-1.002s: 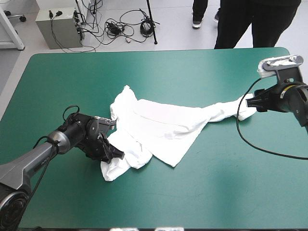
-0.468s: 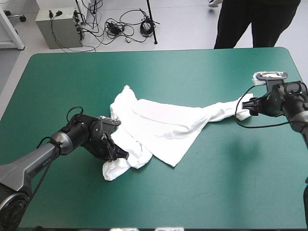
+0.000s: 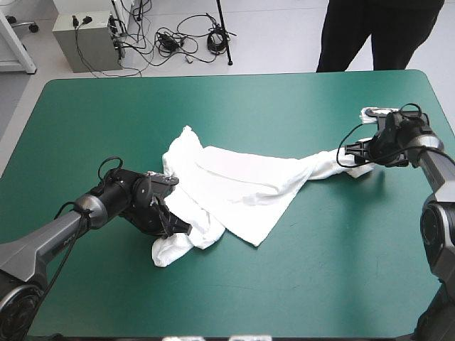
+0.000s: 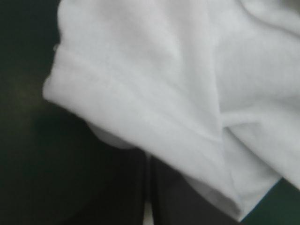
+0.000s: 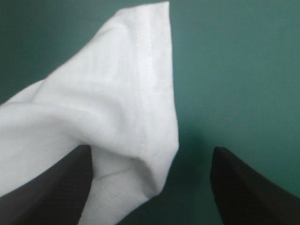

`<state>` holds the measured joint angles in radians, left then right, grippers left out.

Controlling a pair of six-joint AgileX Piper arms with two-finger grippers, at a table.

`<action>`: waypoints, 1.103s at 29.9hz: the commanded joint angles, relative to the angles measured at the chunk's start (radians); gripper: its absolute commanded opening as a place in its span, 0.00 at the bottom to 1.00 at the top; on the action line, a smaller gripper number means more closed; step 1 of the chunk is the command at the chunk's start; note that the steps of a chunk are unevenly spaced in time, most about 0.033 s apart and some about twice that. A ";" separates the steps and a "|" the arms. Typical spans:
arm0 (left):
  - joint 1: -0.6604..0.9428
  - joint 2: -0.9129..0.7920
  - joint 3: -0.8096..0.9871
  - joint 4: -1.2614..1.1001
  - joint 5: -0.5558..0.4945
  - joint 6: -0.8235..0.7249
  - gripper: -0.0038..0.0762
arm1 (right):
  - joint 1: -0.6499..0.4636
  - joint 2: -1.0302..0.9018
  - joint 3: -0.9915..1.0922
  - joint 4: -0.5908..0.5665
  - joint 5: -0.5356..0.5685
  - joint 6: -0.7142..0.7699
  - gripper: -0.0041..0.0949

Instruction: Fold the cloth

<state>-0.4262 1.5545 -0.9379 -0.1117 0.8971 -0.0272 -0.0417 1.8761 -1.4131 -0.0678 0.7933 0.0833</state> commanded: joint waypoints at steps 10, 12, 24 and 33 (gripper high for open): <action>-0.012 -0.012 -0.007 -0.080 0.025 -0.004 0.04 | -0.008 0.028 -0.036 0.068 0.014 -0.071 0.09; -0.012 -0.012 -0.007 -0.076 0.025 -0.004 0.04 | -0.008 0.026 -0.036 0.073 0.022 -0.071 0.03; -0.012 -0.197 -0.231 -0.024 0.150 0.005 0.04 | -0.017 -0.140 -0.064 0.078 0.071 -0.078 0.02; -0.012 -0.356 -0.516 -0.030 0.302 0.005 0.04 | -0.017 -0.399 -0.189 0.086 0.170 -0.093 0.02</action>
<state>-0.4309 1.2732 -1.3396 -0.1231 1.1812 -0.0199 -0.0518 1.6104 -1.5249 0.0238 0.9736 0.0000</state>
